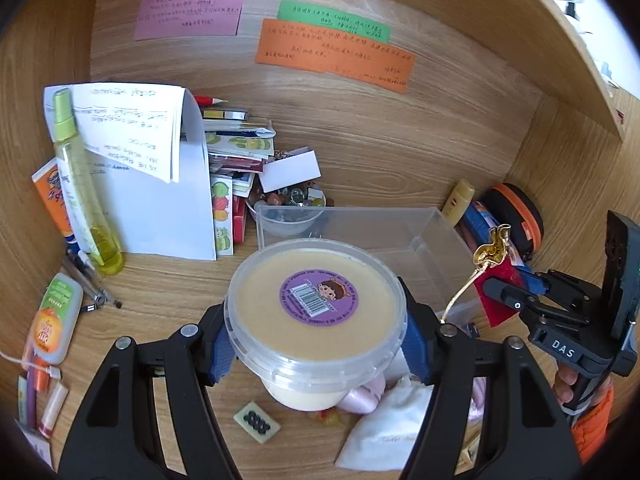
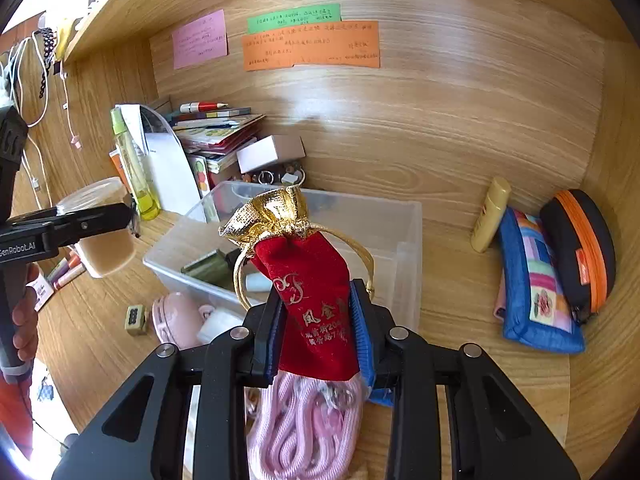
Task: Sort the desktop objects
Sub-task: 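Lift and carry the tub and red pouch over the clear box with both tools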
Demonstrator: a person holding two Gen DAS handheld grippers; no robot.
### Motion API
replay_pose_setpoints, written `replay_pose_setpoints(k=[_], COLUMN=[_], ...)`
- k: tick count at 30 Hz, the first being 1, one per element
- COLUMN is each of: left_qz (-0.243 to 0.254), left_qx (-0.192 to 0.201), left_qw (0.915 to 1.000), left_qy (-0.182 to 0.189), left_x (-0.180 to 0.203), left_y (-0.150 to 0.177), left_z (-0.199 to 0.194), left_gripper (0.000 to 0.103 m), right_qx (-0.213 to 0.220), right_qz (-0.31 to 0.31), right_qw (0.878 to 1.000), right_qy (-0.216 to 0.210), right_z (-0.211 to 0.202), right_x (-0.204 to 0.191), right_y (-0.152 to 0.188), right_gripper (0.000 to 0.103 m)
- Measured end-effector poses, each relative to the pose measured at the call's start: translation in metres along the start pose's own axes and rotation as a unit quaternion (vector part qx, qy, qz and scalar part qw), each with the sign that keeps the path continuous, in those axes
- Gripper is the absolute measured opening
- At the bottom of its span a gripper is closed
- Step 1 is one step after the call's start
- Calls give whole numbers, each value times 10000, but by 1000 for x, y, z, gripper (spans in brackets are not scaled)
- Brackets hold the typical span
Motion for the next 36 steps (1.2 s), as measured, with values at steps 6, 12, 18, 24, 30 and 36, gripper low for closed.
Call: replay_pose_setpoints(k=[6, 12, 18, 24, 30, 36], left_qz=[21, 99, 138, 106, 134, 242], left_qx=[-55, -103, -219, -302, -469, -605], left_qw=[10000, 9999, 9996, 9993, 9985, 9973], left_qy=[70, -5, -63, -180, -255, -342], left_x=[1, 6, 7, 3, 1, 1], left_y=[-17, -31, -42, -51, -56, -58], left_z=[12, 26, 44, 62, 86, 104], left_gripper=[67, 67, 67, 67, 67, 67], right_qx=[23, -4, -104, -269, -563, -795], right_qz=[-81, -79, -86, -95, -97, -209], right_qw=[9999, 9999, 9998, 9994, 9980, 9963], right_qy=[92, 125, 134, 170, 271, 267], right_z=[4, 17, 33, 52, 73, 88], right_x=[-1, 4, 5, 9, 17, 17], right_y=[-17, -33, -43, -50, -50, -49], right_gripper=[28, 28, 28, 28, 28, 29])
Point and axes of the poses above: each gripper's, at about its wrist camera, not at the fingertips, and z roughly the way its jaws point, x to its right, y to its underside, the point moved 3 cm from there along z, roughly the way its jaws point, and after that the axes turned 13 degrees about -x, right-handed, at the moved point
